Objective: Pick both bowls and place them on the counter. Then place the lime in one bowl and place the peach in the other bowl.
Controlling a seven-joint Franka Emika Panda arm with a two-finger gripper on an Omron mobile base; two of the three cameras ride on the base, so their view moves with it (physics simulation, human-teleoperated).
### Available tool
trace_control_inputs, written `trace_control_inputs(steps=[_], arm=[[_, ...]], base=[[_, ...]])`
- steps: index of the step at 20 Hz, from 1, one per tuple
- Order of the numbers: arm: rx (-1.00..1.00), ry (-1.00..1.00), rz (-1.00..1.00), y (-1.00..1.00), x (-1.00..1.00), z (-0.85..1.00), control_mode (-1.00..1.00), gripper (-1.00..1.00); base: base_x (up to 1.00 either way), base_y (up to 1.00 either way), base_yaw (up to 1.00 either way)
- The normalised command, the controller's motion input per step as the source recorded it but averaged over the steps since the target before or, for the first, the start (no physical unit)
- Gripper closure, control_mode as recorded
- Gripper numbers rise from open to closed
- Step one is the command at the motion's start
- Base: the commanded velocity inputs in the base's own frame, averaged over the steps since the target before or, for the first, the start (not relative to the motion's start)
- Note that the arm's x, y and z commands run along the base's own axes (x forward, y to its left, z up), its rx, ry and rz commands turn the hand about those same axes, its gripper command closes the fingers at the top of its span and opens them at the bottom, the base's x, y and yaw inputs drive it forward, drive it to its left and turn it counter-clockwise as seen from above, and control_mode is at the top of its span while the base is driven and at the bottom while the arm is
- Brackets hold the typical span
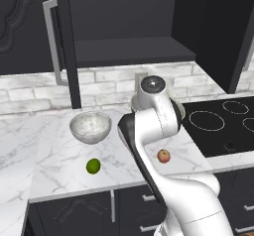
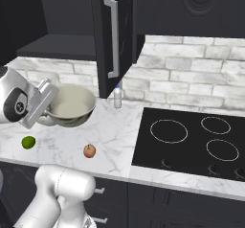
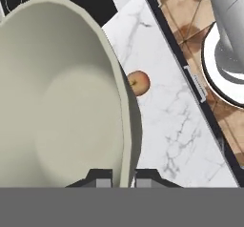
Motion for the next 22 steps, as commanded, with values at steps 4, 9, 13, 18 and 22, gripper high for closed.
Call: trace_control_inputs(steps=[4, 9, 13, 18, 22], arm=[[0.00, 0.04, 0.00, 0.00, 0.31, -0.43, -1.00, 1.00], [-0.03, 0.00, 0.00, -0.05, 0.45, -0.45, -1.00, 1.00], [-0.06, 0.00, 0.00, -0.04, 0.51, -0.42, -1.00, 1.00], [-0.04, 0.06, 0.00, -0.02, 0.44, -0.29, -1.00, 1.00], [-0.03, 0.06, 0.00, -0.03, 0.34, -0.32, -1.00, 1.00]], base=[[0.00, 0.00, 0.00], [0.00, 0.00, 0.00], [0.00, 0.00, 0.00], [0.00, 0.00, 0.00], [0.00, 0.00, 0.00]])
